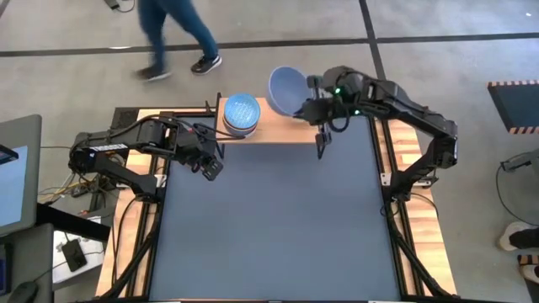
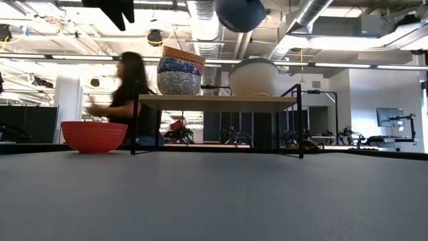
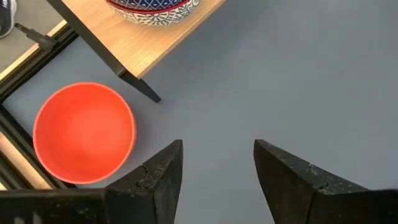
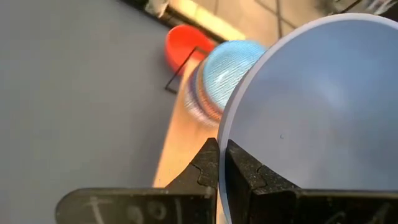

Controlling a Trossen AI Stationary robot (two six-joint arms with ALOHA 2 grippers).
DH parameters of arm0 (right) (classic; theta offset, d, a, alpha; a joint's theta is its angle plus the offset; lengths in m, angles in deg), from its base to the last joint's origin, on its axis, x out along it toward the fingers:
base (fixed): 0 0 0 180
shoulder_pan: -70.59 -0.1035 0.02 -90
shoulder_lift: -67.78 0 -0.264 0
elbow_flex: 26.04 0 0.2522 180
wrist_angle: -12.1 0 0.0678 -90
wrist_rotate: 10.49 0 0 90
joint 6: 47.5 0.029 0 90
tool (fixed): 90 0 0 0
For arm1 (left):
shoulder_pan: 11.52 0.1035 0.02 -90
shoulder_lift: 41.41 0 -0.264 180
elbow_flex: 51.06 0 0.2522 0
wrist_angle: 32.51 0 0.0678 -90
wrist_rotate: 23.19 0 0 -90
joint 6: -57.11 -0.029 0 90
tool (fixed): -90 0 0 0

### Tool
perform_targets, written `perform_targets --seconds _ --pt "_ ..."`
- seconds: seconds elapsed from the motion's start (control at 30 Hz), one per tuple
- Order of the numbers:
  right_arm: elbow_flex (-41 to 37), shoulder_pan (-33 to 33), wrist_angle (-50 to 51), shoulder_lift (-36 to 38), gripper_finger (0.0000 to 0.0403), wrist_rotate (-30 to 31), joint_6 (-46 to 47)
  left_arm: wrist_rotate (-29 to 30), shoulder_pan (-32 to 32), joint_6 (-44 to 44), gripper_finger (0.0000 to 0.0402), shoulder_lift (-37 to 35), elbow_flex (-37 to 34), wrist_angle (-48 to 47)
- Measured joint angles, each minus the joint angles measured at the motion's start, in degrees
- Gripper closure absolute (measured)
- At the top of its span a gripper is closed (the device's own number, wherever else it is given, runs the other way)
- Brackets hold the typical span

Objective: Place and stack bowls onto a shelf
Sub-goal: Stack the gray bowl on the top of the green bowl on the shelf

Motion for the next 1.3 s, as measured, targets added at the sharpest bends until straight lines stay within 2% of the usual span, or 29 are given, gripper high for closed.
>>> perform_targets --seconds 0.2,0.4,1.03,1.23,1.3 --pt "1.0 7.8 0.6 -1.2 0.0371 -0.3 2.0 0.2 0.0 0.0 0.0221 0.0 0.0 0.0" --pt "0.9 14.5 6.6 -5.9 0.0371 -6.5 10.0 0.3 0.0 1.5 0.0221 0.0 0.0 0.0" --pt "-4.5 9.9 13.9 -7.2 0.0368 -7.4 16.7 2.6 -0.3 2.6 0.0221 0.0 0.0 -0.5" --pt "-4.5 9.5 13.8 -7.2 0.0334 -6.8 19.5 4.2 1.2 1.6 0.0221 0.0 -0.9 -0.2" --pt "-4.5 9.5 13.9 -7.1 0.0315 -4.5 19.6 5.0 1.9 1.4 0.0221 0.0 -3.2 -0.4"
